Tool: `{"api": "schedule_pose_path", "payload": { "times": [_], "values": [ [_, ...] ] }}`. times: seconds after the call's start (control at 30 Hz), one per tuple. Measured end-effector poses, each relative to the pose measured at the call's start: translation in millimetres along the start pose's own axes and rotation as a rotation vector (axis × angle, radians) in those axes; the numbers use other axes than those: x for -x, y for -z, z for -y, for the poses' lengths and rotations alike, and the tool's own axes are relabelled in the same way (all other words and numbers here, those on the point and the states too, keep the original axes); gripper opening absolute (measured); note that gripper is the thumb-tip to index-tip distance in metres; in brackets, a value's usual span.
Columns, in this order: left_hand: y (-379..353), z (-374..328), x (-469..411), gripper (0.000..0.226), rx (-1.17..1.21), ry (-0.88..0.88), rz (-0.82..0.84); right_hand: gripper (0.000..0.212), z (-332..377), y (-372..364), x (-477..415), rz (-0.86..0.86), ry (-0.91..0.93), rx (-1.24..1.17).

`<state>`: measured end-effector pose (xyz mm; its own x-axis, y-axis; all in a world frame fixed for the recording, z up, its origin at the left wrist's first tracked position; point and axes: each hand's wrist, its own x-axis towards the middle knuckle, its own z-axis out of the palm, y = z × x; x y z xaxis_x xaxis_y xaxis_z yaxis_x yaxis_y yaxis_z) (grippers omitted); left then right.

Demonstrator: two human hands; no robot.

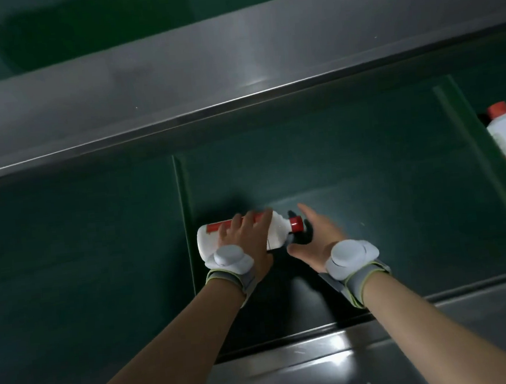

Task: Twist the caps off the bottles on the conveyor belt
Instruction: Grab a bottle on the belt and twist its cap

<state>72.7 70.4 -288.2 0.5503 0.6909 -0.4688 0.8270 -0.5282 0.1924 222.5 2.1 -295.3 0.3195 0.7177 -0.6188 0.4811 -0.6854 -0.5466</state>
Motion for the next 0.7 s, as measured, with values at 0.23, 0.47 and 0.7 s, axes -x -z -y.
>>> {"api": "schedule_pose_path", "payload": {
  "times": [0.23,0.47,0.7],
  "values": [
    [-16.1,-8.3,-18.6,0.079,-0.149,0.014,-0.026,0.044,-10.3,-35.1,-46.2,-0.038,-0.204,-0.119],
    [-9.9,7.5,-17.2,0.085,-0.03,-0.017,-0.179,0.016,1.2,-31.5,-32.2,-0.205,-0.036,-0.23],
    [27.3,34.5,21.4,0.074,0.52,0.118,-0.399,0.024,63.4,-7.8,10.1,-0.197,0.389,-0.591]
  ]
}}
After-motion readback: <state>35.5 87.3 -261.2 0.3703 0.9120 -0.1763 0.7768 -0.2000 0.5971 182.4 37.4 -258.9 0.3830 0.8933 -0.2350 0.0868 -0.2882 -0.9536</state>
